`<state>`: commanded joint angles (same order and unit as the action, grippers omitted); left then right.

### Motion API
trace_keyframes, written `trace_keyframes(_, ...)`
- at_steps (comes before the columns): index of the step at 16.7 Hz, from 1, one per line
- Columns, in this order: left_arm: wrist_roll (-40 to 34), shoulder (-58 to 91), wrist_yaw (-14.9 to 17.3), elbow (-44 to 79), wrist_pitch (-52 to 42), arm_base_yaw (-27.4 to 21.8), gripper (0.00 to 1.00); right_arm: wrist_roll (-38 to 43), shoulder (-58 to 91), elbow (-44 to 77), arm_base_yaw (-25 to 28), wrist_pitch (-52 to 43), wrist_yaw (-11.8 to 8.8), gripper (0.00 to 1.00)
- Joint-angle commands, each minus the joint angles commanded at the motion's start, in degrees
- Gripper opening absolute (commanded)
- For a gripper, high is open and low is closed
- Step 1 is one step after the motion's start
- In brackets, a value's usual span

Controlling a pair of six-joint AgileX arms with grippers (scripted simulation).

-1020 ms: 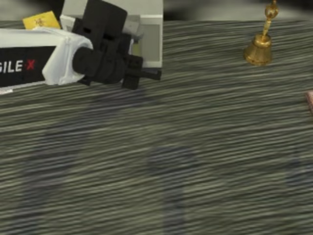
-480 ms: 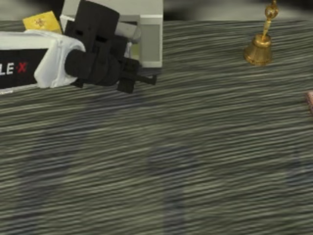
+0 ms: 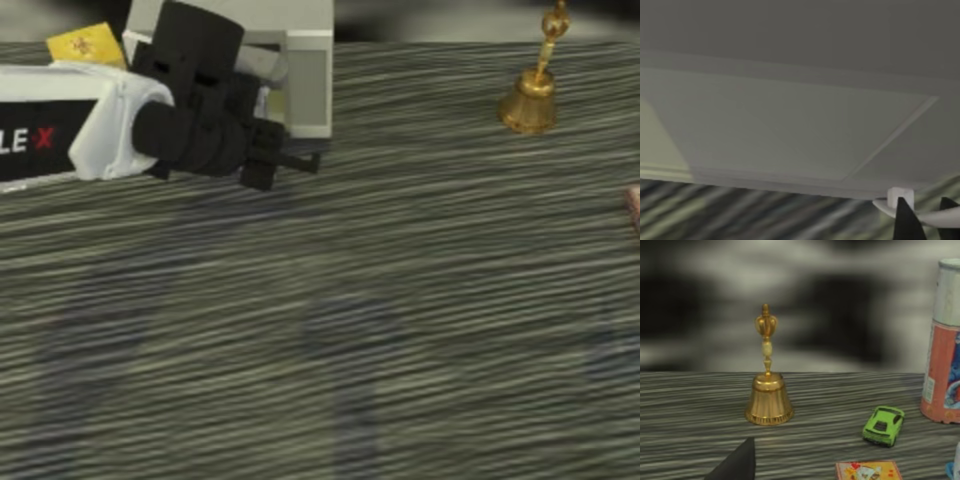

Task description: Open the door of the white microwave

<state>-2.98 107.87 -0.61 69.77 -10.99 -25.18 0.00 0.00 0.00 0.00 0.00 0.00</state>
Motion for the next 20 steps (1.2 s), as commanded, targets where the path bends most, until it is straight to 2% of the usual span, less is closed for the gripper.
trace_keyframes(14,0.0,0.0,0.0,0.0,0.0,0.0,0.00,0.0,0.0,0.0,0.0,0.0,0.0,1.00)
trace_keyframes(20,2.0,-1.1,2.0,-1.2,0.4,0.6,0.00,0.0,0.0,0.0,0.0,0.0,0.0,1.00)
